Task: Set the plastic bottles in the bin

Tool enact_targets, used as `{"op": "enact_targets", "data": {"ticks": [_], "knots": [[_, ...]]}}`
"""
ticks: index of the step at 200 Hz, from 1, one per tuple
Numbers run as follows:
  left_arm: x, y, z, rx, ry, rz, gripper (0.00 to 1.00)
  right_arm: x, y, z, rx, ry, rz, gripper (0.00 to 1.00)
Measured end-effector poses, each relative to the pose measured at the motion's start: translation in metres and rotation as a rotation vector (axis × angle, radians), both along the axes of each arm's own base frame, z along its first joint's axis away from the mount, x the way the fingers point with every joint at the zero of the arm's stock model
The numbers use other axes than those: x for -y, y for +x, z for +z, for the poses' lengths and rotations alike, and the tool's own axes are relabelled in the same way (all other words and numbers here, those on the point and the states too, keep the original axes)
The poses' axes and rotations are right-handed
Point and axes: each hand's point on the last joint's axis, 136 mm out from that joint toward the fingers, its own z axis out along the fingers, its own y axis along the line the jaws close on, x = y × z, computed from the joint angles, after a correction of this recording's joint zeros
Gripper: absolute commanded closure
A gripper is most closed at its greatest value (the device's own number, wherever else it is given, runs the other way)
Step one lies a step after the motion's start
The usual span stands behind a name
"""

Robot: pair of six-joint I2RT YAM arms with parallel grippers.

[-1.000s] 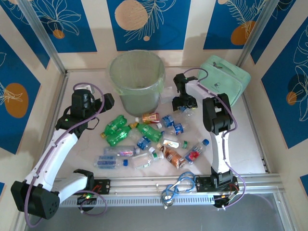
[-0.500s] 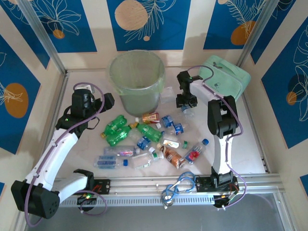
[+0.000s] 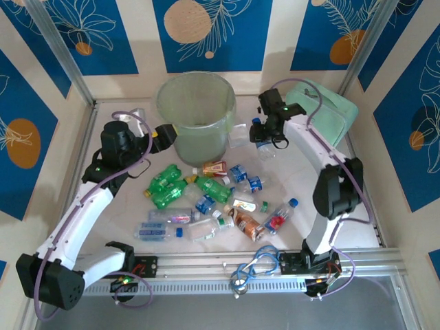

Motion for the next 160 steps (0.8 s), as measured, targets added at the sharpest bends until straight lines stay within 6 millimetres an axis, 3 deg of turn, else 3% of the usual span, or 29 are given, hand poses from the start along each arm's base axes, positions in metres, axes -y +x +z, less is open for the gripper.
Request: {"op": "enact_targets", "data": {"ticks": [44,61,80,117,132,160], "knots": [[0.08,-0.043,0.079,0.186,-0.097,-0.352,0.03,-0.007,-0.037,0.092,0.181,0.258,-0.027,0.46],[0.107,-0.059,0.094,0.226,-0.121,-0.461,0.04,-0.01,-0.052,0.118,0.227,0.373,-0.036,0.44],[0.138,-0.071,0.088,0.214,-0.121,-0.559,0.03,-0.014,-0.067,0.139,0.254,0.517,-0.056,0.42],[0.19,-0.087,0.04,0.13,-0.046,-0.692,0.0,-0.032,-0.082,0.177,0.257,0.765,-0.06,0.42],[0.201,-0.092,0.032,0.119,-0.021,-0.719,0.0,-0.042,-0.083,0.189,0.245,0.853,-0.046,0.41],[0.206,-0.095,0.043,0.154,-0.029,-0.733,0.0,-0.059,-0.086,0.201,0.208,0.981,-0.018,0.4]]}}
